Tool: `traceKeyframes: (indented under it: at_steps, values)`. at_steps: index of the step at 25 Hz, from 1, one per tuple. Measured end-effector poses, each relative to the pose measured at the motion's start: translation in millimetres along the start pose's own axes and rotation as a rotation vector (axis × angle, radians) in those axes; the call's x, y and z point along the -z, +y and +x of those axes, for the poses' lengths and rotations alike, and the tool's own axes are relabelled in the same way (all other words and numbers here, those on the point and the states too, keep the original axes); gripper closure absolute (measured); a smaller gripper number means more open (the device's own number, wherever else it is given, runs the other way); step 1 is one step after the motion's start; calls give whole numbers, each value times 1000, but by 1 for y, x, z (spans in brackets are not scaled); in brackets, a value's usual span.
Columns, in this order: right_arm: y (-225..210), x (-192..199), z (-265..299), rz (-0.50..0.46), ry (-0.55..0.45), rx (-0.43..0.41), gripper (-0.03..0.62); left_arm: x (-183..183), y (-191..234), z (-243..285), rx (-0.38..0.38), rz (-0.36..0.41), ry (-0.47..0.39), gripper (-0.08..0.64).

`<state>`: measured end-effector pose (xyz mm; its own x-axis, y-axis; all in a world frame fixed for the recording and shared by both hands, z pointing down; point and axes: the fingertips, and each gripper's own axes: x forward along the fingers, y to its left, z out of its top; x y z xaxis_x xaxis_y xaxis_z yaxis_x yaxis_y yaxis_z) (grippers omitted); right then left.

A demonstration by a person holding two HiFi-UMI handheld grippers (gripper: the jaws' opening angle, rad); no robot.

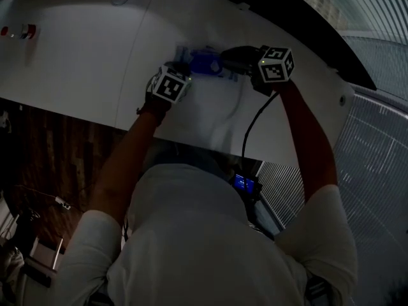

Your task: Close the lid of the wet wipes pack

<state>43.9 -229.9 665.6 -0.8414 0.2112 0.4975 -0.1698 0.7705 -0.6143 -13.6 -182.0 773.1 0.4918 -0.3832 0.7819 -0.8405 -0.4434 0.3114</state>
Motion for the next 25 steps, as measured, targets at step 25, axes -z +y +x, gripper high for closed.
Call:
traceKeyframes:
  at_steps: [25]
  values:
    - [-14, 62, 62, -278, 380, 349, 591, -8, 1, -18, 64, -181, -127, 558]
